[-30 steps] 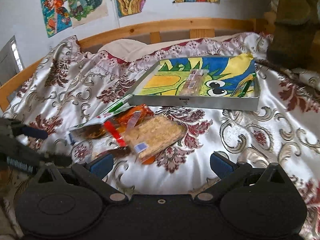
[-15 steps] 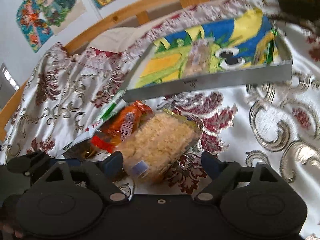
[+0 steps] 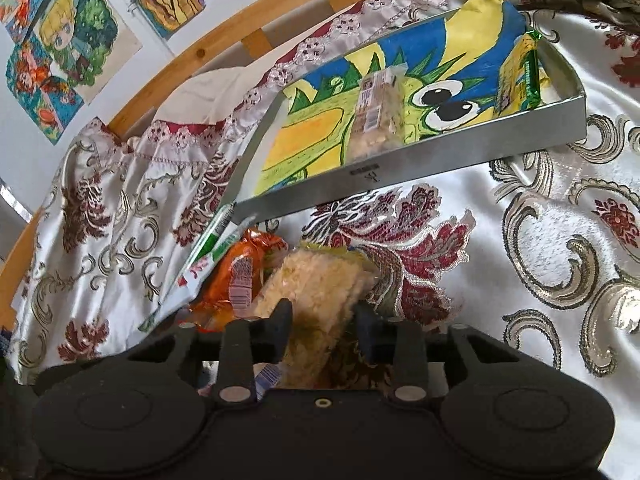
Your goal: Organize snacks
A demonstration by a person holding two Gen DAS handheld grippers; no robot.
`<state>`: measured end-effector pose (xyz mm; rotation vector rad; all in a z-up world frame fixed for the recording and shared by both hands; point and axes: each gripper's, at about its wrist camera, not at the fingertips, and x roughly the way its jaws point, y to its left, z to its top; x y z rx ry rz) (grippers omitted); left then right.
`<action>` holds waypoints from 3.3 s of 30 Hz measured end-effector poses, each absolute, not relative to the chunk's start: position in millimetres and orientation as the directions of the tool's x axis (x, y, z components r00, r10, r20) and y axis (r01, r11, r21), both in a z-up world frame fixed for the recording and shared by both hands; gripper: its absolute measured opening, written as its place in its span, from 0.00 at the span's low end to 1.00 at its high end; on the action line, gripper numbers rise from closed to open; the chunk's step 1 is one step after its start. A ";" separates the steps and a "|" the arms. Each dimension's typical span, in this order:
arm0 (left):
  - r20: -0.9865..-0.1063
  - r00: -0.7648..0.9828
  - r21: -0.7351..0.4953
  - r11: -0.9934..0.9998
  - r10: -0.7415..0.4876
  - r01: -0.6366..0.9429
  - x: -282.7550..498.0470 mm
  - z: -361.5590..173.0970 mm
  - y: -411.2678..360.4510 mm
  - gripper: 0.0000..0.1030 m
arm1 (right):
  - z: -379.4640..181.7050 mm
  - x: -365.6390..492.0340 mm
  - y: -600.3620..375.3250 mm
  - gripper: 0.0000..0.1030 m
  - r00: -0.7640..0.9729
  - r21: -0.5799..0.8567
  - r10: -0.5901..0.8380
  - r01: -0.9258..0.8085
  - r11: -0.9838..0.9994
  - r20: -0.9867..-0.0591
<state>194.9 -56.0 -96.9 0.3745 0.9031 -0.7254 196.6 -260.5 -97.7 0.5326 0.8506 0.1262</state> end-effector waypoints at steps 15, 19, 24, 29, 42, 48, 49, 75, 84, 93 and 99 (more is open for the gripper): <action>-0.839 0.384 -0.034 0.743 -0.384 0.668 205.6 -98.2 -60.3 0.43 | -116.3 201.3 -269.9 0.50 0.610 0.603 0.414 0.134 0.786 -0.676; -0.856 0.365 -0.054 0.767 -0.365 0.639 203.1 -94.7 -62.8 0.38 | -110.3 198.8 -269.3 0.31 0.630 0.620 0.422 0.123 0.775 -0.652; -0.863 0.358 -0.059 0.775 -0.357 0.630 193.2 -90.1 -64.1 0.34 | -89.5 195.3 -268.3 0.22 0.663 0.601 0.407 0.082 0.795 -0.628; -0.867 0.341 -0.097 0.796 -0.362 0.598 188.4 -84.2 -61.9 0.30 | -77.4 190.2 -272.2 0.21 0.694 0.585 0.383 0.068 0.808 -0.610; -0.784 0.423 -0.194 0.827 -0.454 0.528 172.6 -39.9 -50.0 0.29 | -35.8 167.1 -302.2 0.21 0.817 0.533 0.268 0.056 0.844 -0.511; -0.715 0.500 -0.220 0.836 -0.489 0.503 175.3 -21.4 -47.1 0.28 | -24.7 163.4 -312.3 0.21 0.852 0.537 0.237 0.060 0.841 -0.466; -0.704 0.512 -0.225 0.838 -0.493 0.498 177.0 -18.4 -47.6 0.29 | -23.2 163.3 -314.0 0.21 0.858 0.534 0.231 0.058 0.843 -0.458; -0.647 0.649 -0.189 0.908 -0.401 0.373 366.0 -45.2 -142.1 0.29 | -63.2 244.6 -396.2 0.21 0.907 0.626 0.076 0.223 0.747 -0.415; -0.700 0.624 -0.178 0.931 -0.347 0.318 377.4 -81.9 -161.2 0.22 | -82.6 260.2 -385.8 0.22 0.842 0.559 0.057 0.303 0.772 -0.536; -0.697 0.635 -0.158 0.935 -0.334 0.318 370.8 -82.0 -161.9 0.28 | -83.5 261.2 -383.4 0.29 0.819 0.504 0.018 0.336 0.795 -0.574; -0.679 0.669 -0.148 0.950 -0.301 0.276 356.1 -66.8 -151.4 0.55 | -66.5 258.1 -370.6 0.63 0.825 0.406 -0.019 0.298 0.864 -0.564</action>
